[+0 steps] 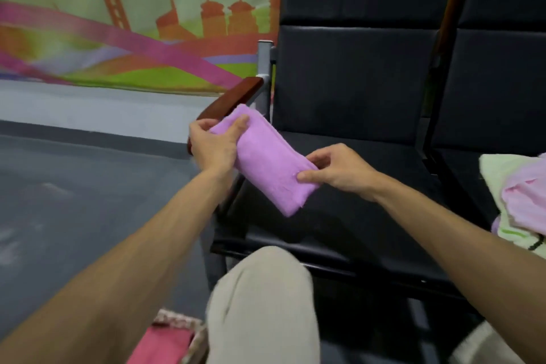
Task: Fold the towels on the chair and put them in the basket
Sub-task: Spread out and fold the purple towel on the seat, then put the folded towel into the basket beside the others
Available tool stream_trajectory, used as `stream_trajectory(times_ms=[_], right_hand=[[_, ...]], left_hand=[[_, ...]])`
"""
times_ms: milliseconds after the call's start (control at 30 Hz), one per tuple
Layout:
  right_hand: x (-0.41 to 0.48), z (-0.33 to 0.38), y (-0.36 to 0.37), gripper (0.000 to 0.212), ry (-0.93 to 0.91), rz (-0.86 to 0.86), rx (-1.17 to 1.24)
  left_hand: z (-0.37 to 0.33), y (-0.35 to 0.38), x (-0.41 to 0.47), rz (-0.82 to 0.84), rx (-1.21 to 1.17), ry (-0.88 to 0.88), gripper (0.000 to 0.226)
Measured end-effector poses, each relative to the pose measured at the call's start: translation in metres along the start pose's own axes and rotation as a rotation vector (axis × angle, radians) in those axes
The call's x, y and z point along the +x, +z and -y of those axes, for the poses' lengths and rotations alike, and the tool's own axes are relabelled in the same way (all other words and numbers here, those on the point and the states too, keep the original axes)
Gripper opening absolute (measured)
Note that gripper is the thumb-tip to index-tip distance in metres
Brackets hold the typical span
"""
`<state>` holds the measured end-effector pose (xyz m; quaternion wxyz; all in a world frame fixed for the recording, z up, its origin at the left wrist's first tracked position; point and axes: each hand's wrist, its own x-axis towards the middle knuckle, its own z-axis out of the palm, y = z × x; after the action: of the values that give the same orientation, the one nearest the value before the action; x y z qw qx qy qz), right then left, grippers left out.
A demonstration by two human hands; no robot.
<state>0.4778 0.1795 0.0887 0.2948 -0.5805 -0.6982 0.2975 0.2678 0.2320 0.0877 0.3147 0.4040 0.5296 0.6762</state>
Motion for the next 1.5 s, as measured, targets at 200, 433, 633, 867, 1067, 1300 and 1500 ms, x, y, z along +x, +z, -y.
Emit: stream_trajectory(times_ms=[200,433,633,867,1067,1300,1500], right_hand=[[0.008,0.064,0.109,0.02,0.01,0.289,-0.017],[-0.008,0.082,0.253,0.016,0.051,0.688,-0.18],[-0.025,0.052,0.35,0.03,-0.005,0.877,-0.433],[-0.038,0.013,0.404,0.019,-0.013,0.858,-0.593],[-0.044,0.001,0.418,0.037,-0.021,0.764,-0.737],[-0.044,0.023,0.378,0.037,-0.15,0.711,-0.81],[-0.039,0.039,0.268,0.02,-0.234,0.549,-0.767]], left_hand=[[0.016,-0.147,0.011,0.111,-0.023,-0.223,0.066],[0.111,-0.311,-0.028,-0.034,0.321,-0.316,0.045],[0.193,-0.371,-0.069,0.009,0.572,-0.402,0.036],[0.248,-0.379,-0.094,0.023,0.711,-0.422,0.033],[0.266,-0.355,-0.091,0.05,0.874,-0.422,0.033],[0.212,-0.343,-0.084,0.291,1.18,-0.291,0.055],[0.133,-0.273,-0.058,0.579,1.044,-0.06,0.039]])
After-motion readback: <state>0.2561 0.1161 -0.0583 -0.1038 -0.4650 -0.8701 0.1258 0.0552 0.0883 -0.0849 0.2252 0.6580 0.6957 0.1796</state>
